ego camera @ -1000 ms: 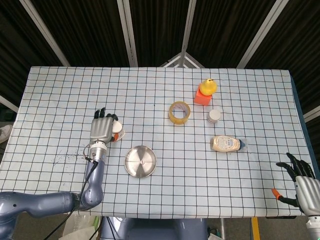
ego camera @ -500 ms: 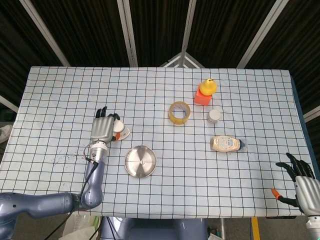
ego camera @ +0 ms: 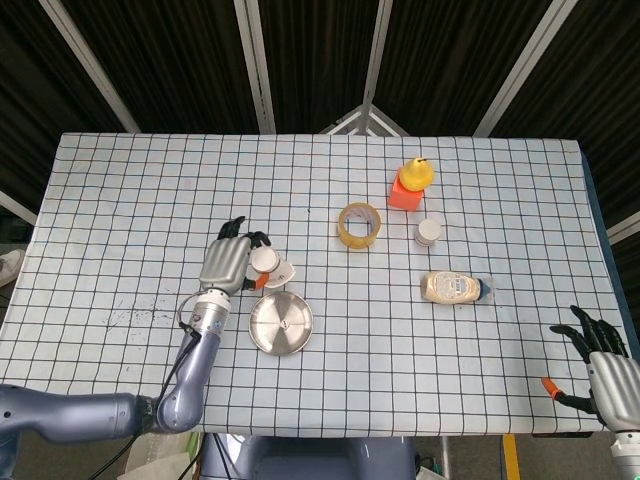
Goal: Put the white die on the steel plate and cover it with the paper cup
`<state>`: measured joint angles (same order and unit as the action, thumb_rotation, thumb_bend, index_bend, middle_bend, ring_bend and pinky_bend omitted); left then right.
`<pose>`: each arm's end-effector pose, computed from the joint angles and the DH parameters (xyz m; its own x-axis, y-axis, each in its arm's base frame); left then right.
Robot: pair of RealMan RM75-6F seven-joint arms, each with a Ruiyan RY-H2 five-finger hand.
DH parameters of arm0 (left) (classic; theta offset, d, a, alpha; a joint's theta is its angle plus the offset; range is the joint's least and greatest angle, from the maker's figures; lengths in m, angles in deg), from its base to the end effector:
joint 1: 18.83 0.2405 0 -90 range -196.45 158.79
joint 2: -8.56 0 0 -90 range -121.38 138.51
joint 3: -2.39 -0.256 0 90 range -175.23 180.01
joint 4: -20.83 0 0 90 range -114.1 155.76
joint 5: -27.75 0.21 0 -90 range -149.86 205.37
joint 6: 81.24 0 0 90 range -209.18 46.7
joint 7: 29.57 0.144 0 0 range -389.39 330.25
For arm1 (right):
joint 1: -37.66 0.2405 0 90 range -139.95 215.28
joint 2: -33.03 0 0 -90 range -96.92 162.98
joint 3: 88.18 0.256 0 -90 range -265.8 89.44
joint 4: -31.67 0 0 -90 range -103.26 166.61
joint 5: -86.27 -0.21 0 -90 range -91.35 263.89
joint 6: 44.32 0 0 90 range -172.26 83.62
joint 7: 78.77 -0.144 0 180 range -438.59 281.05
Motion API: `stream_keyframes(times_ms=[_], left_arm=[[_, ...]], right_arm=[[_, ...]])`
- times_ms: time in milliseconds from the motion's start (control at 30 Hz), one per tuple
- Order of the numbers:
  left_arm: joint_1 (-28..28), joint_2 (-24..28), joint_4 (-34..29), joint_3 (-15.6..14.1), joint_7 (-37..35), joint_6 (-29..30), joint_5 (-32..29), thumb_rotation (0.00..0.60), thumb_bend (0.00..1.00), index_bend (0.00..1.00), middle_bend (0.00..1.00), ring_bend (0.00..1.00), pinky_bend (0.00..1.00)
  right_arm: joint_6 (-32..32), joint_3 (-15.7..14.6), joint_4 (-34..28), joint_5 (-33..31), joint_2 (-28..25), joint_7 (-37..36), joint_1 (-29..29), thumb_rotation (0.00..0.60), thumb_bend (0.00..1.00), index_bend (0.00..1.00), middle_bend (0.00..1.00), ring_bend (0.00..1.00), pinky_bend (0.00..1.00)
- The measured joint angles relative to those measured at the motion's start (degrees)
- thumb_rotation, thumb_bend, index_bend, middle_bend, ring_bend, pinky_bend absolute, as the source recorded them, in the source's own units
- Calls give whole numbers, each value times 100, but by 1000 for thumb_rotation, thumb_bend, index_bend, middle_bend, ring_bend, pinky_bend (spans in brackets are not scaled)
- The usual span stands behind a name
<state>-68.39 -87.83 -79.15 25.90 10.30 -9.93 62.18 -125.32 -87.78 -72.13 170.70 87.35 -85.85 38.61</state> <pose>-0.0557 0.3416 -0.0125 0.1919 0.2615 0.9459 0.9793 -0.1148 -0.1669 -0.3044 -0.1482 0.1800 0.2402 -0.1322 0.9617 -0.9624 0.0971 0.2538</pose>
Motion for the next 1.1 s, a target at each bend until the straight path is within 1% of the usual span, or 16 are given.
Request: stream_keyframes(times_ms=[67, 167, 200, 300, 433, 600, 733, 867, 967, 1100], left_arm=[[-30, 120, -406, 59, 55, -17, -90, 600, 528, 449, 389, 23, 0], [-124, 326, -1110, 134, 282, -24, -390, 600, 528, 453, 386, 23, 0], [-179, 402, -1385, 160, 396, -18, -564, 600, 528, 455, 386, 23, 0], [-369, 556, -1941, 198, 747, 49, -1024, 600, 528, 455, 385, 23, 0], [-666, 638, -2237, 133, 1291, 334, -1441, 600, 528, 455, 382, 23, 0], [-1016, 534, -2311, -86, 1804, 931, -1731, 600, 527, 456, 378, 23, 0], [-1086, 340, -2131, -240, 1764, 1205, -1698, 600, 527, 458, 376, 23, 0], [-1055, 282, -1932, -403, 1644, 1244, -1558, 600, 527, 462, 374, 23, 0], [-1002, 248, -1747, -546, 1499, 1166, -1341, 600, 527, 463, 374, 23, 0], [-922, 181, -1433, -824, 1337, 982, -1098, 600, 527, 462, 373, 23, 0]], right_arm=[[-18, 3, -9, 10, -3, -5, -3, 600, 235, 265, 51, 85, 0], [-57, 5, -25, 35, -19, -10, -15, 600, 235, 265, 51, 86, 0], [-70, 5, -34, 43, -27, -18, -20, 600, 234, 265, 51, 86, 0], [-108, 4, -55, 68, -50, -36, -34, 600, 234, 265, 51, 86, 0], [-156, 2, -76, 102, -82, -85, -55, 600, 235, 266, 50, 86, 0], [-182, -8, -74, 118, -109, -144, -76, 600, 235, 265, 51, 86, 0], [-173, -13, -52, 104, -114, -169, -81, 600, 234, 265, 51, 86, 0], [-184, -12, -45, 111, -114, -194, -86, 600, 234, 265, 51, 86, 0], [-169, -18, -41, 106, -106, -191, -85, 600, 235, 265, 51, 86, 0], [-162, -19, -37, 104, -96, -183, -82, 600, 234, 265, 51, 86, 0]])
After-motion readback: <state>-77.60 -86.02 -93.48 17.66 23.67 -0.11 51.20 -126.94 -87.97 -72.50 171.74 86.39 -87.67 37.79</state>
